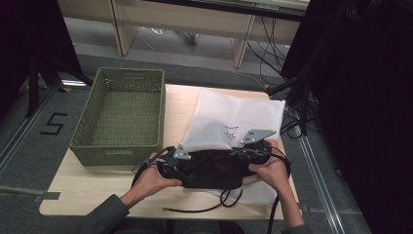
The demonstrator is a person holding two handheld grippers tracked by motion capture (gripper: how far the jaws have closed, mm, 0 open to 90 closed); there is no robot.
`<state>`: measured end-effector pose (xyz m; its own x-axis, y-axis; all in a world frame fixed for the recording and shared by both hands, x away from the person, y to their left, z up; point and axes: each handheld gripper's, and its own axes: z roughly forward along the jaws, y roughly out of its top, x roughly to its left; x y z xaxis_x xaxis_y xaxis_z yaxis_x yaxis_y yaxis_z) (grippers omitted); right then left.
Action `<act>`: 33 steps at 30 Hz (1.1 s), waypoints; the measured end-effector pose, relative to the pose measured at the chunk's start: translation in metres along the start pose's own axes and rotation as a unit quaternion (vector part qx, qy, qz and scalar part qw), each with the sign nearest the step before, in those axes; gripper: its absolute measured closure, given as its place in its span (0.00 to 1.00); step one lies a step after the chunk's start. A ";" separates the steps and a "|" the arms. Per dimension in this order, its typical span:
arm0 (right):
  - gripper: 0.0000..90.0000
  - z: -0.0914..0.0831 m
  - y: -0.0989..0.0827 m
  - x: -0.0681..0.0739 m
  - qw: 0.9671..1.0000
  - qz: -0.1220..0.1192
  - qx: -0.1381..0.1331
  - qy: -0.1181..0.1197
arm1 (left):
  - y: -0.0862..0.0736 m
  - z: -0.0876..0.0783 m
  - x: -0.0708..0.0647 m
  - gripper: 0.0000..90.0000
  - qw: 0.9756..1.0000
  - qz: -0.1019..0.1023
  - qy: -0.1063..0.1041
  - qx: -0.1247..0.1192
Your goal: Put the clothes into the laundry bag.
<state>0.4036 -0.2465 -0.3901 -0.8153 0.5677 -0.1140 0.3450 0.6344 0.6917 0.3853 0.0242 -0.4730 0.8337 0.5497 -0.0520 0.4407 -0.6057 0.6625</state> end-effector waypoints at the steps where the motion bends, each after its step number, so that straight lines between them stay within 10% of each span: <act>1: 0.97 0.000 0.000 0.000 1.000 0.000 0.001 0.001 | -0.001 0.006 -0.002 0.27 1.000 0.005 0.004 0.004; 5: 0.97 0.000 0.001 0.001 1.000 -0.005 0.000 0.002 | 0.003 0.022 -0.009 0.35 0.999 0.027 0.011 0.023; 10: 0.97 0.001 0.002 0.003 1.000 -0.009 0.002 0.005 | 0.019 0.025 -0.006 0.88 0.999 0.029 0.042 -0.009; 17: 0.97 -0.001 0.004 0.003 1.000 -0.010 -0.002 0.006 | 0.045 0.037 0.007 0.91 0.998 0.003 0.051 -0.026; 21: 0.97 0.000 0.002 0.002 1.000 -0.005 0.001 0.004 | 0.045 0.044 0.008 0.87 1.000 -0.002 0.026 -0.015; 29: 0.97 -0.002 0.000 0.000 1.000 -0.002 0.000 0.003 | 0.018 0.015 -0.008 0.34 1.000 0.025 -0.003 -0.009; 33: 0.97 -0.001 0.001 0.001 1.000 -0.003 0.002 0.004 | -0.001 0.020 -0.018 0.26 0.999 0.050 -0.004 0.011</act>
<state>0.4024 -0.2456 -0.3888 -0.8205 0.5604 -0.1128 0.3425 0.6399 0.6879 0.3768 0.0039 -0.4876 0.8766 0.4812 0.0069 0.3624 -0.6694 0.6485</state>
